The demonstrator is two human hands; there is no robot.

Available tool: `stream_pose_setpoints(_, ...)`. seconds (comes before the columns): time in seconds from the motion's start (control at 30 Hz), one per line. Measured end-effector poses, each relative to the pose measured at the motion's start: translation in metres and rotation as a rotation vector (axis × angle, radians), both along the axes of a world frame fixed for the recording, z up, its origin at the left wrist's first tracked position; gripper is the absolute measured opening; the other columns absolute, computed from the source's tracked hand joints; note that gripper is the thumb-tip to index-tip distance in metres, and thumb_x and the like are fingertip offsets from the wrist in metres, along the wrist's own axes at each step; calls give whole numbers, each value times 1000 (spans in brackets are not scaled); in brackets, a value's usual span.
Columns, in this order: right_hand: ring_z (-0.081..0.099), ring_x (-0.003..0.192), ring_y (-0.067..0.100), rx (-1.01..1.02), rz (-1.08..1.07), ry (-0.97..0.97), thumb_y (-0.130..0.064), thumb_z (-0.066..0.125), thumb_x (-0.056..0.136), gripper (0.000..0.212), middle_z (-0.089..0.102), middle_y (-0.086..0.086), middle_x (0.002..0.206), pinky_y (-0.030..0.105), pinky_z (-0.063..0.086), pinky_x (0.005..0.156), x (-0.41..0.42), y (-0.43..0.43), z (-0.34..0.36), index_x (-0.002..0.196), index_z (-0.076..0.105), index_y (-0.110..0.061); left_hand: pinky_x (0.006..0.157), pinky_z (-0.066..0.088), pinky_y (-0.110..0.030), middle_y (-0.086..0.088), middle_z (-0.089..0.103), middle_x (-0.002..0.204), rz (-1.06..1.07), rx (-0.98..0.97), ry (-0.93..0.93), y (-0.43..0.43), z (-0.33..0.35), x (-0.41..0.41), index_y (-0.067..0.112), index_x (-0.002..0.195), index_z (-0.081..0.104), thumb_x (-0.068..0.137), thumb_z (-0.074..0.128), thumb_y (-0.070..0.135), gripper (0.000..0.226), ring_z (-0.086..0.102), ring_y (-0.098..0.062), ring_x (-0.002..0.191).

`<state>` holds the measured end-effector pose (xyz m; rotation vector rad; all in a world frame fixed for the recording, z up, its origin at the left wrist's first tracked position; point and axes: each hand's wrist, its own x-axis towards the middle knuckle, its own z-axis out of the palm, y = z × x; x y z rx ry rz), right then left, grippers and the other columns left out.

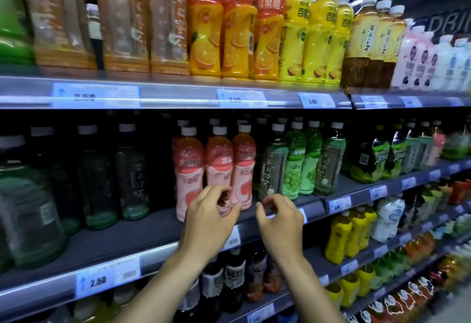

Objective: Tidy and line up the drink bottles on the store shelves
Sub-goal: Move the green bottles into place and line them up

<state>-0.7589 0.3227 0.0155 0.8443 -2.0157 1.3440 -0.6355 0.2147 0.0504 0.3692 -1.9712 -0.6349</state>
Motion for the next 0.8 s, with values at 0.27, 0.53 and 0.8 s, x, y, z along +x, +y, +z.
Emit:
stream_pose_setpoints(0.27,68,75,21,-47,10,26,-7,83,78,14,68,-1,79,37,56,71,-103,69,4,83,72,-14,83,49,-28,6,64,108,122,19,14,61,-9,-97,19,115,66,78,81,30,42,63,-16,95)
stream_pose_setpoints(0.53,58,92,21,-57,54,-71,-18,87,77,35,57,2,100,21,37,77,-202,107,18,103,65,-12,98,48,-42,-5,47,138,447,116,-41,107,-11,-166,16,143,39,74,82,45,87,54,-30,122)
stream_pose_setpoints(0.8,48,136,26,-11,234,-343,-37,86,79,97,48,5,150,41,47,107,-245,94,31,156,32,-19,107,42,-40,-8,42,157,478,295,-105,98,-9,-181,18,158,16,81,76,51,103,45,-29,139)
